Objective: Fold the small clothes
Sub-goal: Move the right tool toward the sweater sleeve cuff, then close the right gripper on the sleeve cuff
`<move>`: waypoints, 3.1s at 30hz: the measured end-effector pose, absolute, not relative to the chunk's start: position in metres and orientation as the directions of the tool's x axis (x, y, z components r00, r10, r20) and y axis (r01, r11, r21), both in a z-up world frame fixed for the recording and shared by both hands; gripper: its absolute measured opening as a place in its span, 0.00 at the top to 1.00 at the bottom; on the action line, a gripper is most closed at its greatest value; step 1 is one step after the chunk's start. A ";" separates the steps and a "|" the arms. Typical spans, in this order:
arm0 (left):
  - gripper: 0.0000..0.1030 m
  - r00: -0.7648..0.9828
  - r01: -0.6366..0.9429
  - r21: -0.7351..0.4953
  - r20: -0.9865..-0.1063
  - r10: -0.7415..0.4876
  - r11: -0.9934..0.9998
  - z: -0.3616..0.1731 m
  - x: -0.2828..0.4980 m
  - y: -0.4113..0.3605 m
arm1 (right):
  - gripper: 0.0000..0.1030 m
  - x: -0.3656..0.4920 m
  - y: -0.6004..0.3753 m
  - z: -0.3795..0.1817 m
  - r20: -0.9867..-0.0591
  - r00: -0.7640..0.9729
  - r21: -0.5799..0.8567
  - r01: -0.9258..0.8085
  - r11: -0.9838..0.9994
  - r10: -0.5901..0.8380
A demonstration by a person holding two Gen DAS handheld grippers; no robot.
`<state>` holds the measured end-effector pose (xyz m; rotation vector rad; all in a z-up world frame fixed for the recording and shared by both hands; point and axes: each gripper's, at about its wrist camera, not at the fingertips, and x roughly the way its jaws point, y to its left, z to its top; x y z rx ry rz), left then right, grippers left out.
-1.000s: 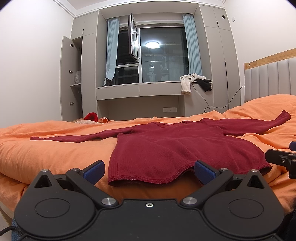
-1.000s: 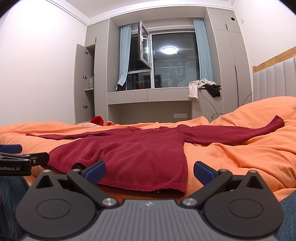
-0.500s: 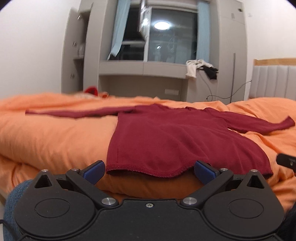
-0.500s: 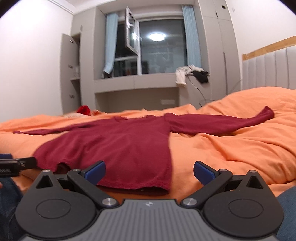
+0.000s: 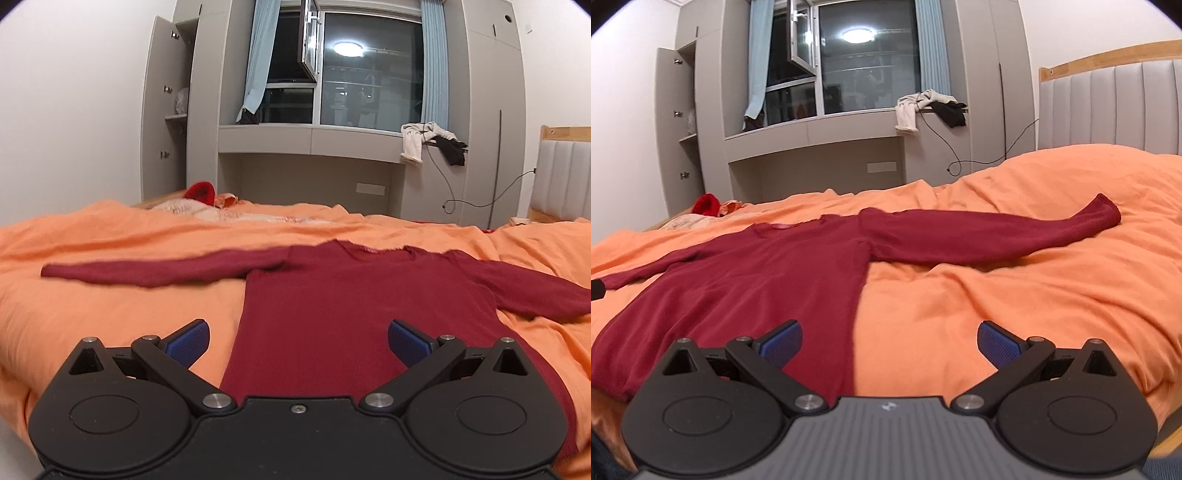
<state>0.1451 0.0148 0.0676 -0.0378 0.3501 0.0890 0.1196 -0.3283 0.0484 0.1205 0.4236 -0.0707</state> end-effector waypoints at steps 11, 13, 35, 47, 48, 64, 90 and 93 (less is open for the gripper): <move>0.00 0.915 -0.039 0.024 -0.401 0.046 0.999 0.074 0.243 -0.019 | 0.00 0.194 -0.374 0.066 -0.415 0.902 0.078 0.163 0.984 -0.116; 0.00 0.905 -0.026 0.025 -0.424 0.034 0.999 0.070 0.259 -0.026 | 0.00 0.206 -0.381 0.067 -0.417 0.900 0.076 0.175 0.982 -0.129; 0.00 0.824 0.011 0.009 -0.567 -0.004 1.000 0.020 0.335 -0.033 | 0.00 0.294 -0.441 0.019 -0.551 0.777 -0.005 0.361 0.933 -0.304; 0.00 0.815 0.021 0.038 -0.580 0.005 0.999 0.013 0.336 -0.036 | 0.00 0.294 -0.458 0.020 -0.494 0.808 0.016 0.378 0.926 -0.321; 0.00 0.815 0.019 0.038 -0.580 0.006 0.999 0.013 0.336 -0.036 | 0.00 0.291 -0.463 0.021 -0.472 0.817 0.038 0.393 0.919 -0.330; 0.00 0.803 0.027 0.050 -0.596 0.008 0.998 0.005 0.336 -0.035 | 0.00 0.278 -0.508 0.018 -0.431 0.811 0.195 0.512 0.837 -0.396; 0.00 0.799 0.029 0.052 -0.601 0.008 0.998 0.001 0.336 -0.036 | 0.15 0.266 -0.565 0.025 -0.285 0.802 0.284 0.594 0.753 -0.525; 0.00 0.800 0.029 0.053 -0.601 0.008 0.998 0.001 0.337 -0.035 | 0.16 0.268 -0.575 0.022 -0.304 0.792 0.306 0.608 0.733 -0.530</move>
